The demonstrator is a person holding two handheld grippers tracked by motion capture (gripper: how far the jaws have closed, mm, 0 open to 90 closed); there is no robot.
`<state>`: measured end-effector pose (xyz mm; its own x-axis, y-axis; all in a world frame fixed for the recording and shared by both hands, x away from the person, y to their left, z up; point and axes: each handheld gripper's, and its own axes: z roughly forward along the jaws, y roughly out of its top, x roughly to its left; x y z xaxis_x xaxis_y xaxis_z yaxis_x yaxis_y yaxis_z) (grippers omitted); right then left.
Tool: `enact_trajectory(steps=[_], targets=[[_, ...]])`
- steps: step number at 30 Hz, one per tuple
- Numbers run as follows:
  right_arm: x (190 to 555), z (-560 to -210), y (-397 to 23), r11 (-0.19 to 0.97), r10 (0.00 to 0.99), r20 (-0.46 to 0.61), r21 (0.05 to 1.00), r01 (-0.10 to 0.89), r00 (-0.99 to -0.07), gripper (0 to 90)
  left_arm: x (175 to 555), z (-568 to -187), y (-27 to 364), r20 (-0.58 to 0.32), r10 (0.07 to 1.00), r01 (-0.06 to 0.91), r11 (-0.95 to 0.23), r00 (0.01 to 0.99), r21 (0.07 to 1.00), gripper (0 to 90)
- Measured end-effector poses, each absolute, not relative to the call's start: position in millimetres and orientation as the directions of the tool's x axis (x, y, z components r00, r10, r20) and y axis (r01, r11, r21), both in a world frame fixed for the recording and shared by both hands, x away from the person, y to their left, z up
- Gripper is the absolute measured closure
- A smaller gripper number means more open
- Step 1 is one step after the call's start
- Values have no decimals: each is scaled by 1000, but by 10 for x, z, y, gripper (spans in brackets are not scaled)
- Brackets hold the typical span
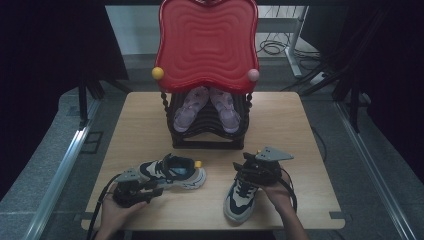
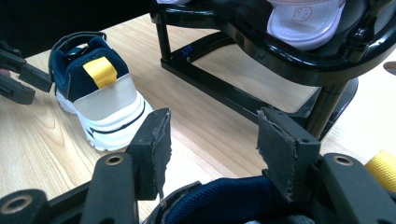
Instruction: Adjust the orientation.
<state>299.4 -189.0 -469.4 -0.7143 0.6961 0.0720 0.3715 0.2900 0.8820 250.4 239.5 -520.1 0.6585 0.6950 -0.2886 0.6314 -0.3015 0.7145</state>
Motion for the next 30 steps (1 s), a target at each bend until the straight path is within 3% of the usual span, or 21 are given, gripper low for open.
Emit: enact_trajectory(steps=[12, 23, 30], targets=[[2977, -4681, -1864, 290, 687, 77, 883, 369, -723, 473, 2518, -5231, 2406, -306, 689, 640, -294, 657, 710, 567], [2926, -4637, -1833, 290, 645, 84, 893, 345, -760, 758, 2523, -5239, 2408, -309, 689, 643, -294, 655, 707, 554], [2907, -4624, -1799, 301, 615, 92, 891, 340, -783, 839, 2531, -5259, 2396, -312, 688, 649, -302, 655, 698, 546]])
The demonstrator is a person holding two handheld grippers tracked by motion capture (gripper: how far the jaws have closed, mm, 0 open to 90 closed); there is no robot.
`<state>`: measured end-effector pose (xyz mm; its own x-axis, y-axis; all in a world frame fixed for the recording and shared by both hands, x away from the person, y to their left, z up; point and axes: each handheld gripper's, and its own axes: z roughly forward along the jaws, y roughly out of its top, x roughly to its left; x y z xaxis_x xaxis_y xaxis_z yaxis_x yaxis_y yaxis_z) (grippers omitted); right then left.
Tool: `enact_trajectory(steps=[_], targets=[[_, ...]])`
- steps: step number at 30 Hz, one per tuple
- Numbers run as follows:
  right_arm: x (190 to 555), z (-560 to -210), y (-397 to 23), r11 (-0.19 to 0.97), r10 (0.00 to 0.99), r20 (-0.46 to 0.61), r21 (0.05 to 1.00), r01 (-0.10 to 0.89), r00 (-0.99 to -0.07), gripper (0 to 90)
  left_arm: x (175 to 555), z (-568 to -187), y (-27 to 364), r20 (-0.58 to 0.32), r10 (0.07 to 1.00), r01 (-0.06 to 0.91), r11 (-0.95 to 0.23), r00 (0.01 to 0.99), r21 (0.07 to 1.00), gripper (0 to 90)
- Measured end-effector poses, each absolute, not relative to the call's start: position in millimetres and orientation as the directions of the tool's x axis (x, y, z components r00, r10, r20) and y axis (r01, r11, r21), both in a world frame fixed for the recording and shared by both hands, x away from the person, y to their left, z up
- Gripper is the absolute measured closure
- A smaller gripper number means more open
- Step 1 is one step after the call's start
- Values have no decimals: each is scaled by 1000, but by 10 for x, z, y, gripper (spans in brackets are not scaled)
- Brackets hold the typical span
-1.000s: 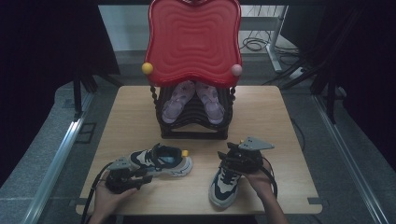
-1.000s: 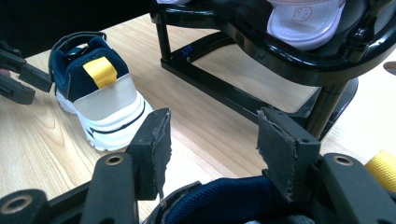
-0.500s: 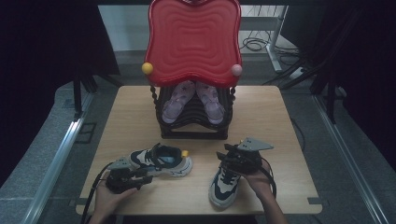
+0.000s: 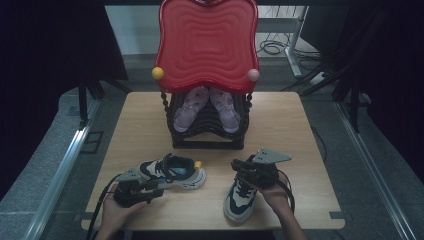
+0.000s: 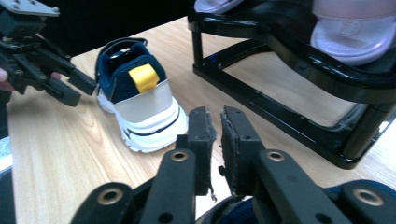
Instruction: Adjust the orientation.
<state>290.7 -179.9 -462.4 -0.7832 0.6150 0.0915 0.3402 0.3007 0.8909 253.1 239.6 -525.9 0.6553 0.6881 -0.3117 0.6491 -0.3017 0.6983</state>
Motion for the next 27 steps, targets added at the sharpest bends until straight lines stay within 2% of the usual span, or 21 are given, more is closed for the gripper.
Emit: enact_trajectory(steps=[5, 27], targets=[[2895, -4625, -1761, 319, 595, 86, 888, 332, -799, 896, 2534, -5266, 2388, -313, 687, 651, -304, 655, 695, 543], [2851, -4606, -1614, 340, 560, 78, 886, 315, -825, 900, 2528, -5232, 2421, -311, 699, 652, -287, 643, 702, 531]])
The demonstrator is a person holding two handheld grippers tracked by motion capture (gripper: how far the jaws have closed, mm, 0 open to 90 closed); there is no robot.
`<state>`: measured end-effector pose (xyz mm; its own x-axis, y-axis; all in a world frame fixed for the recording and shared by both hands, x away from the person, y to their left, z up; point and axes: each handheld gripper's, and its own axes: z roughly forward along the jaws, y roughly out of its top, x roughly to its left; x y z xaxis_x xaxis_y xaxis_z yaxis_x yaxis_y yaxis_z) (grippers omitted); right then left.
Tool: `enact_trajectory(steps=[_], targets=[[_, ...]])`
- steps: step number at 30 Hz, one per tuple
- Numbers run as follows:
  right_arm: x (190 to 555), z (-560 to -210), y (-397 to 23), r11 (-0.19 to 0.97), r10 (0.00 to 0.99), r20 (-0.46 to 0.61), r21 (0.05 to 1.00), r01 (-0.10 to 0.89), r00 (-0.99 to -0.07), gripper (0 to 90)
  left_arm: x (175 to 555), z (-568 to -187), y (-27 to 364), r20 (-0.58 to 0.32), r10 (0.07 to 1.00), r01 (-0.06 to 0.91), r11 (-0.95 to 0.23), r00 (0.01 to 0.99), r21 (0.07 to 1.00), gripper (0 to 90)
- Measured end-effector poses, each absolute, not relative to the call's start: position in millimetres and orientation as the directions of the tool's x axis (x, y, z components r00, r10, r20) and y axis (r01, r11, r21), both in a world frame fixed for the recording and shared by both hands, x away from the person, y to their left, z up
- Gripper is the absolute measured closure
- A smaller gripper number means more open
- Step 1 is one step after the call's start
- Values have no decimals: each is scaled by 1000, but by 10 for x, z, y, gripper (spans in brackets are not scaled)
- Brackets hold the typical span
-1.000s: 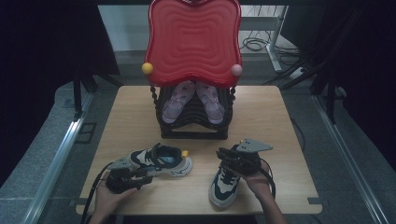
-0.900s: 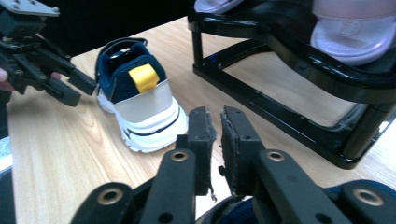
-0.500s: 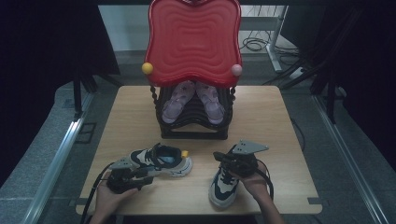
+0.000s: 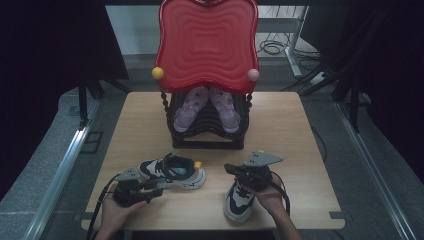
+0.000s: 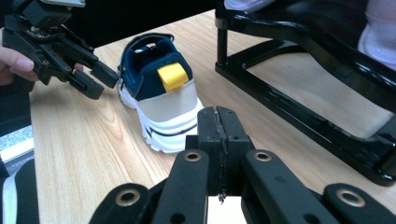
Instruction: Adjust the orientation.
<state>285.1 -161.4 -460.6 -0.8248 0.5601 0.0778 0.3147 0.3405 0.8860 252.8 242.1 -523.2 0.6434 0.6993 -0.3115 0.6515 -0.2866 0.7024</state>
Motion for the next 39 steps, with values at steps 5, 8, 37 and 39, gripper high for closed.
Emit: enact_trajectory(steps=[5, 8, 37, 39], targets=[[2819, -4564, -1518, 353, 546, 66, 886, 301, -835, 900, 2527, -5229, 2421, -314, 700, 653, -284, 642, 702, 531], [2816, -4549, -1448, 357, 539, 65, 885, 297, -840, 900, 2522, -5220, 2410, -311, 699, 651, -287, 644, 703, 530], [3277, -4422, -574, 459, 537, 52, 819, 343, -842, 900, 2452, -5022, 2568, -297, 711, 604, -222, 638, 766, 540], [3319, -4452, -533, 475, 539, 51, 806, 353, -841, 900, 2450, -5014, 2585, -298, 714, 603, -215, 634, 768, 540]])
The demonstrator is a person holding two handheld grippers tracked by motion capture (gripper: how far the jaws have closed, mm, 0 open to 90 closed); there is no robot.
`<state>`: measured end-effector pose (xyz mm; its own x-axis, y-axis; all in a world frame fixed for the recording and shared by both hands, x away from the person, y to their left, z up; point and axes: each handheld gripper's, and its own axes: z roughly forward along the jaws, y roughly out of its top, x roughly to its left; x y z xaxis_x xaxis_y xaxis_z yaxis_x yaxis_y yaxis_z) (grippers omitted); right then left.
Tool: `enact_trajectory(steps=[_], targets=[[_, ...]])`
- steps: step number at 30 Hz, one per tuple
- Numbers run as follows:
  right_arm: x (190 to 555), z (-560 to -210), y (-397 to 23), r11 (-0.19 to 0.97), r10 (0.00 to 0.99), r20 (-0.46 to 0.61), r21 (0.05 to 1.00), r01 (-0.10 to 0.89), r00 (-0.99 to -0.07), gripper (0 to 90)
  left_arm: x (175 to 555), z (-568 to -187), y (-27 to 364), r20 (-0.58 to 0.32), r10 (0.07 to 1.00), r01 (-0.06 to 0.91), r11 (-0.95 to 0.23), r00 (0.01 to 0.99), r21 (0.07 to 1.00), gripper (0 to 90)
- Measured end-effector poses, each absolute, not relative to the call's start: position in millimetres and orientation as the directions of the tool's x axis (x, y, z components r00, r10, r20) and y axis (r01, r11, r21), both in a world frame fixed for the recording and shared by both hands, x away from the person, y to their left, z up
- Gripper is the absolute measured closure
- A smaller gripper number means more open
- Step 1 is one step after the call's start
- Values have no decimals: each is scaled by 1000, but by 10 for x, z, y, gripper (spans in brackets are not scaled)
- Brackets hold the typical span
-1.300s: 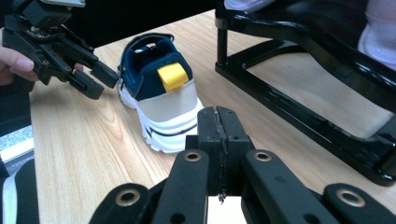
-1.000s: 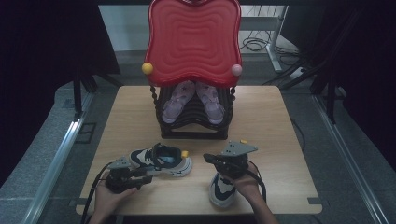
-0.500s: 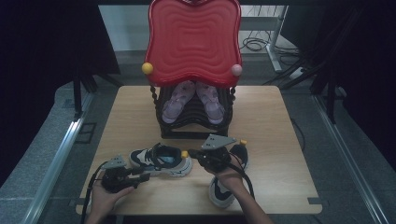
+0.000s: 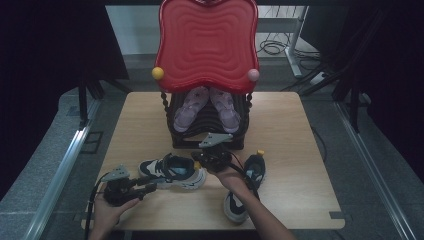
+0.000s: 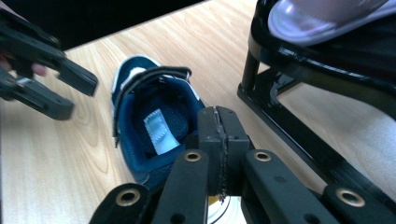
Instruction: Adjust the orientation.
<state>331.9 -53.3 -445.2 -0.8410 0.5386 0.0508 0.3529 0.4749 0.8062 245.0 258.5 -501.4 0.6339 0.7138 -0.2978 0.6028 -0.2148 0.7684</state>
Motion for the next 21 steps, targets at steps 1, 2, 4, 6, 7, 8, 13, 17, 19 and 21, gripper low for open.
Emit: enact_trajectory(steps=[1, 2, 4, 6, 7, 8, 13, 17, 19, 21], targets=[[3337, -4468, -514, 482, 541, 50, 800, 358, -839, 900, 2450, -5011, 2594, -298, 715, 602, -212, 633, 770, 540], [3354, -4482, -498, 487, 542, 50, 795, 362, -839, 900, 2450, -5009, 2602, -297, 715, 600, -211, 633, 772, 540], [3387, -4520, -456, 502, 537, 52, 783, 368, -842, 900, 2448, -5005, 2612, -298, 717, 601, -207, 630, 772, 540], [3384, -4531, -441, 511, 538, 44, 777, 367, -842, 900, 2445, -4999, 2622, -297, 720, 599, -202, 627, 775, 543], [3376, -4537, -430, 526, 538, 25, 771, 359, -843, 900, 2443, -4995, 2629, -292, 723, 592, -198, 626, 781, 543], [3367, -4538, -426, 537, 534, 16, 766, 354, -845, 900, 2438, -4989, 2639, -291, 728, 587, -186, 621, 788, 548], [3257, -4517, -434, 551, 505, 18, 763, 338, -863, 900, 2414, -4940, 2711, -289, 743, 562, -139, 603, 816, 553], [3181, -4525, -441, 556, 485, 22, 764, 328, -874, 900, 2410, -4925, 2750, -302, 744, 562, -117, 595, 819, 552], [3159, -4527, -441, 559, 478, 23, 763, 325, -878, 900, 2412, -4925, 2758, -304, 744, 562, -114, 594, 820, 552], [3078, -4523, -426, 570, 457, 21, 760, 312, -889, 900, 2416, -4927, 2773, -309, 744, 564, -109, 592, 819, 551]])
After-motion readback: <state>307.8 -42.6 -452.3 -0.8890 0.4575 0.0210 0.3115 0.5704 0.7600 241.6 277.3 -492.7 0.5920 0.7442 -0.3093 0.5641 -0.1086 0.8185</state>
